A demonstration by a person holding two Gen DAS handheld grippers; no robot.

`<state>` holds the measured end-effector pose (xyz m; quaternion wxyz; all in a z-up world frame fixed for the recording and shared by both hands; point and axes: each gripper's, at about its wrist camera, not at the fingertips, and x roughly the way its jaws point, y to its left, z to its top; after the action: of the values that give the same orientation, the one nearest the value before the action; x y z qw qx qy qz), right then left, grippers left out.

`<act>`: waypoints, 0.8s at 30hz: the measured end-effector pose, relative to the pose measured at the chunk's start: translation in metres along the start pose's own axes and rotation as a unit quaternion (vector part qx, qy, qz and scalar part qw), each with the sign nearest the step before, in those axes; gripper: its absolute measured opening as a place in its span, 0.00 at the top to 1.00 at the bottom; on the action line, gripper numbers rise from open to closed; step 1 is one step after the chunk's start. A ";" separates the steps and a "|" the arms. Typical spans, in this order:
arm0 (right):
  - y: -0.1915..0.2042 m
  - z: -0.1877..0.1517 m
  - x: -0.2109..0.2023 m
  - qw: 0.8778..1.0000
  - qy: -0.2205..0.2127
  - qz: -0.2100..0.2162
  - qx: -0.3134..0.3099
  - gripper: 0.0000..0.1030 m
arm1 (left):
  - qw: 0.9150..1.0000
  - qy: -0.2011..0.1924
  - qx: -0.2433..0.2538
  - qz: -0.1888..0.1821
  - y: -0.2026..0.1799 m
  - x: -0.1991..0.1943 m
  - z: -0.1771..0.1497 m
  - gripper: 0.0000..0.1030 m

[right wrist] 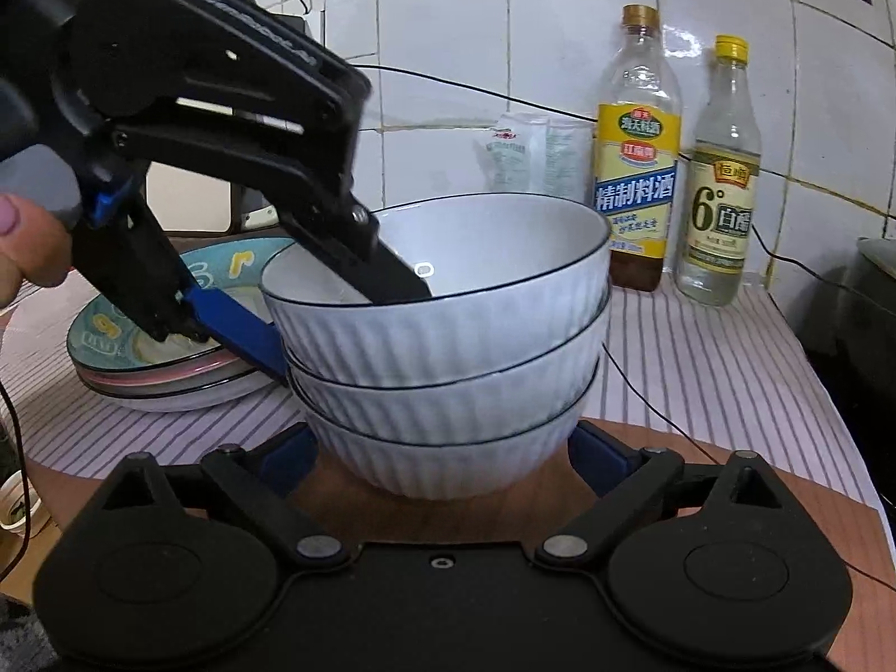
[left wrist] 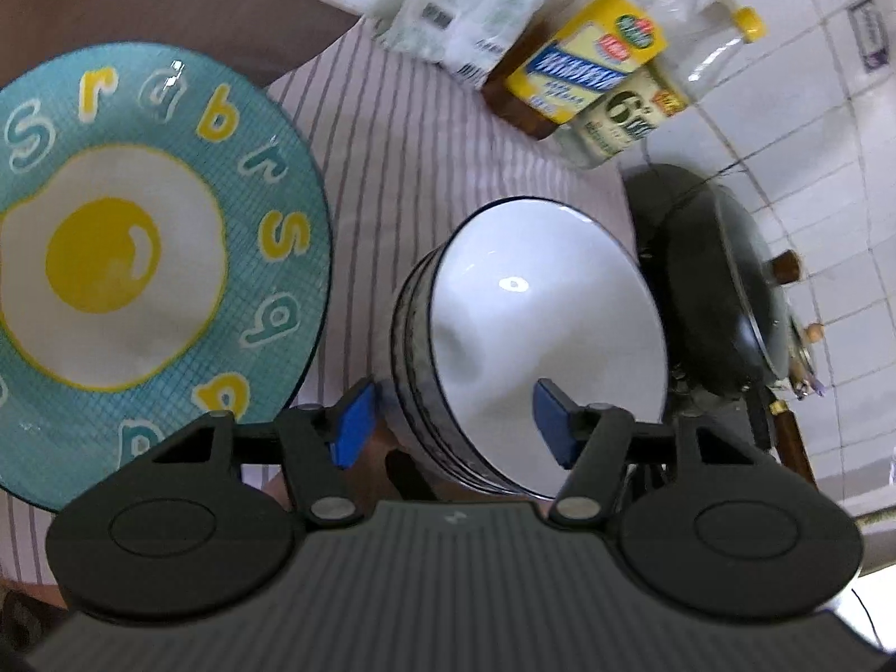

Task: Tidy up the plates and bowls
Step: 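Carry the bowl stack with both tools onto the plate stack and lower it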

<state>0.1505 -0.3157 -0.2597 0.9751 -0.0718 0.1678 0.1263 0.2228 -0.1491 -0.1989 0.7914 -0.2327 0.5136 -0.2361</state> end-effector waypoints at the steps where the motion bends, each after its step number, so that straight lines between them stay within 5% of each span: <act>1: 0.000 0.001 0.001 1.000 0.000 0.002 0.000 0.02 | 1.000 0.001 -0.001 0.004 0.000 0.001 0.000 0.49; 9: -0.004 0.003 0.013 1.000 0.002 0.012 -0.001 0.00 | 1.000 0.005 -0.010 0.022 0.005 0.008 0.000 0.60; 24: -0.008 0.008 0.023 1.000 0.024 0.017 0.009 0.00 | 0.999 -0.012 0.013 0.046 -0.006 0.009 -0.006 0.59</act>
<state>0.1760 -0.3170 -0.2593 0.9691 -0.0631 0.1936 0.1395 0.2199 -0.1600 -0.2033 0.8102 -0.2016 0.5114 -0.2033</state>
